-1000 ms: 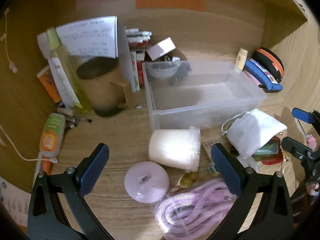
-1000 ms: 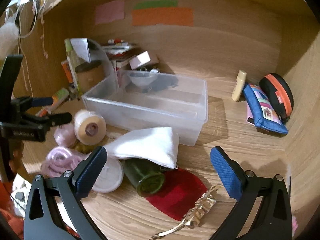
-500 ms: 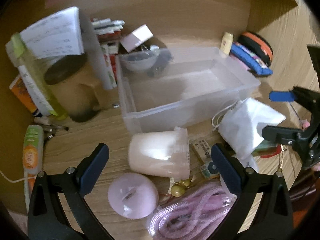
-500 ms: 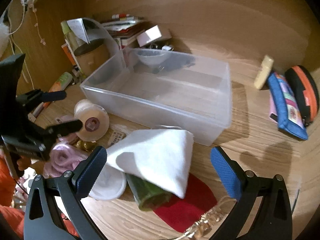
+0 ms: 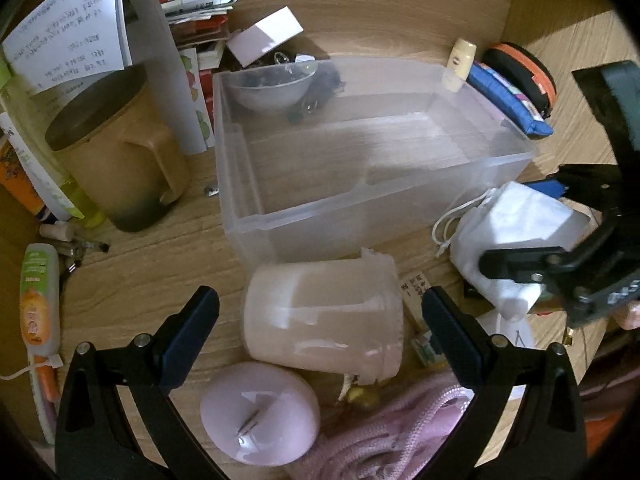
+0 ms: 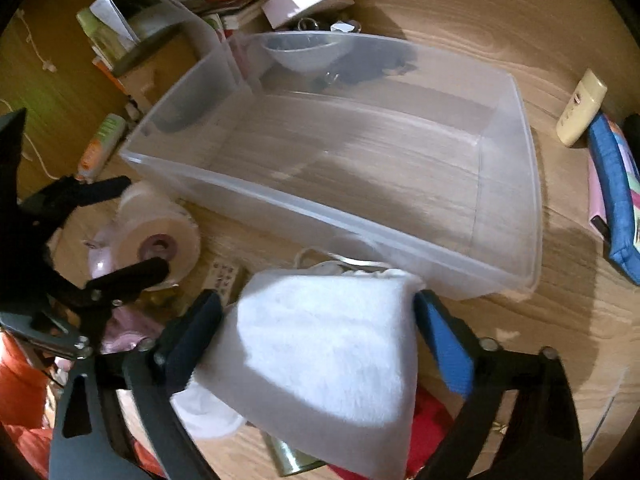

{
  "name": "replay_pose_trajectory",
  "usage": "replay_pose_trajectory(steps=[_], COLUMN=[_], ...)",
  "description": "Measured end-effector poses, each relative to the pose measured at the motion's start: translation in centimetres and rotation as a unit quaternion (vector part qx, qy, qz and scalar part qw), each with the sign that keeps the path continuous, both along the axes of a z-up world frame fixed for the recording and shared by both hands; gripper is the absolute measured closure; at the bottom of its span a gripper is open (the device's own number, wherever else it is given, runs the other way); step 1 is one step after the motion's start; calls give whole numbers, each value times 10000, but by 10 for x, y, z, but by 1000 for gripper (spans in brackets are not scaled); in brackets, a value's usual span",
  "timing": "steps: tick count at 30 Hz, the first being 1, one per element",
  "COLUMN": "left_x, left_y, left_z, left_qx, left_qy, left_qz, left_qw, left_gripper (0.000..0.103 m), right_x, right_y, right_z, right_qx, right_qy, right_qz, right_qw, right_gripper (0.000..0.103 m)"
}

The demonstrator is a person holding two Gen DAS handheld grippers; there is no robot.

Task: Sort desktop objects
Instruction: 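Reach the right gripper to the white towel and grasp it, then grasp the white tape roll with the left gripper while right gripper lifts the towel, then carry the tape roll and towel over the clear box and release both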

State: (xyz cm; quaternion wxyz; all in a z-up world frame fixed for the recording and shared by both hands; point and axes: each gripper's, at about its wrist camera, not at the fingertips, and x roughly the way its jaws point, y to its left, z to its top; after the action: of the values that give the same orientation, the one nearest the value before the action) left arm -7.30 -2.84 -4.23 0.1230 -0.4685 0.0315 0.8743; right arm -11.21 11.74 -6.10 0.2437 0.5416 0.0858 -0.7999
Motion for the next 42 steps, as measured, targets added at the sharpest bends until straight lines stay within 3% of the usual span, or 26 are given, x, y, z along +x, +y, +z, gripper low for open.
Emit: replay_pose_trajectory(steps=[1,3,7,9,15,22,31,42], left_x=[0,-1,-6,-9,-8,2,15,23], left_y=[-1,-3,-3,-3,-3,3,2,-2], left_z=[1,3,-2,-5,-6,3,32,69], left_qx=[21,42,73,82,129,-43,77,289], left_qy=[27,14,-91,-163,-117,73,401,810], left_qz=[0,-36,-43,-34,68,2,101,146], left_qw=[10000,10000,9999,9998,9998,10000,9991,9962], left_gripper=[3,17,23,35,35,36,36,36], right_x=[0,-1,0,2,8,19,36,56], right_y=[0,1,1,1,2,5,9,12], right_z=[0,-1,-1,-3,-2,7,33,88], right_qx=[18,14,49,80,156,-5,-358,-643], right_qy=[4,8,-16,-28,172,346,609,1358], right_qz=[17,81,184,234,277,311,421,518], right_qw=[10000,10000,9998,9997,9993,9989,9966,9873], right_gripper=[17,19,26,31,45,53,54,54])
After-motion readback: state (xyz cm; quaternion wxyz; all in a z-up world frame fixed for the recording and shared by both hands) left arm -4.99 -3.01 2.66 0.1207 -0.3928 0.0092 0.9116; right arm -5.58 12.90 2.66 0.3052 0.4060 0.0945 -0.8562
